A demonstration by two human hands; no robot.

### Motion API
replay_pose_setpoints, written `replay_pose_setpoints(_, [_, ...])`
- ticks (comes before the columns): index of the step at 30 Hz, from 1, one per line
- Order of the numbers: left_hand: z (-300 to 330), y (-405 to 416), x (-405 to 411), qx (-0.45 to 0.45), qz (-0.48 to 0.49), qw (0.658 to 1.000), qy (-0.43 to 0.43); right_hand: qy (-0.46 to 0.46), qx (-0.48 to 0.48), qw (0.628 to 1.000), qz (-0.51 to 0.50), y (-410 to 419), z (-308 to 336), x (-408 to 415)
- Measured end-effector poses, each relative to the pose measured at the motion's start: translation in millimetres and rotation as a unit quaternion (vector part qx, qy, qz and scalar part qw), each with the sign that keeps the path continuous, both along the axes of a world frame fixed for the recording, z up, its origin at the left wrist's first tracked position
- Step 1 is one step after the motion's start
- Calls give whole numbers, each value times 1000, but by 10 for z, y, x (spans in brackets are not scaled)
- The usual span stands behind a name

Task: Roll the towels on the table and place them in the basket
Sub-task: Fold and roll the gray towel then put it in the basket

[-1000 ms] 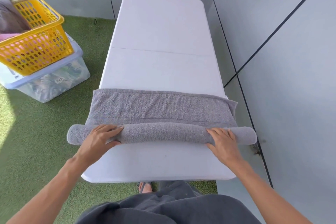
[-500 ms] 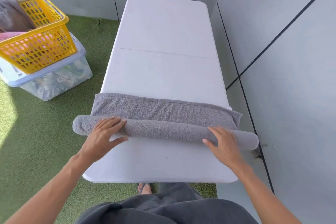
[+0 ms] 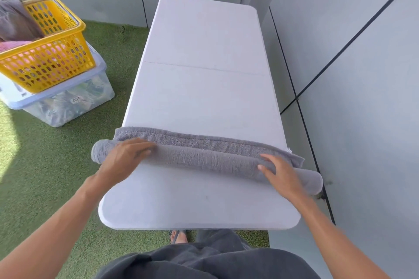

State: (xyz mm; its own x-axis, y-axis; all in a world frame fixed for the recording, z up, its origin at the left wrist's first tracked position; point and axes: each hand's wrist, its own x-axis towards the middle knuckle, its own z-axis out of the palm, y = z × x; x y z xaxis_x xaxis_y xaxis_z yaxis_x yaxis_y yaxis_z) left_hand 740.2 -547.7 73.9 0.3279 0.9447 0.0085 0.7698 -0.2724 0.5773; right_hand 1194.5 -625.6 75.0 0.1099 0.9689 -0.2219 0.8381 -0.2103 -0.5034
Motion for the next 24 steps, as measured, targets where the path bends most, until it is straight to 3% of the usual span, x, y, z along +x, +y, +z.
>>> replay_pose_setpoints(3, [-123, -105, -28, 36, -39, 995, 83, -136, 37, 988, 56, -123, -47, -96])
replay_pose_setpoints(7, [-178, -89, 7, 33, -34, 989, 139, -191, 14, 977, 89, -198, -110, -129])
replay_pose_setpoints(10, [-104, 6, 2, -77, -45, 985, 150, -150, -39, 983, 94, -117, -38, -71])
replay_pose_setpoints(12, [-8, 68, -16, -190, -72, 964, 169, -86, -129, 983, 101, -21, 62, 28])
replay_pose_setpoints(14, [42, 76, -36, -235, -74, 958, 147, -20, -183, 978, 102, 43, 108, 93])
replay_pose_setpoints(16, [2, 25, -51, -162, -42, 983, 70, 16, -109, 992, 56, 51, 81, 97])
replay_pose_setpoints(19, [-151, -89, -69, 12, 11, 999, 29, -48, 75, 996, 4, -18, 29, 6])
replay_pose_setpoints(24, [-280, -321, -153, 55, -57, 989, 122, -170, -10, 980, 101, -247, -63, 8])
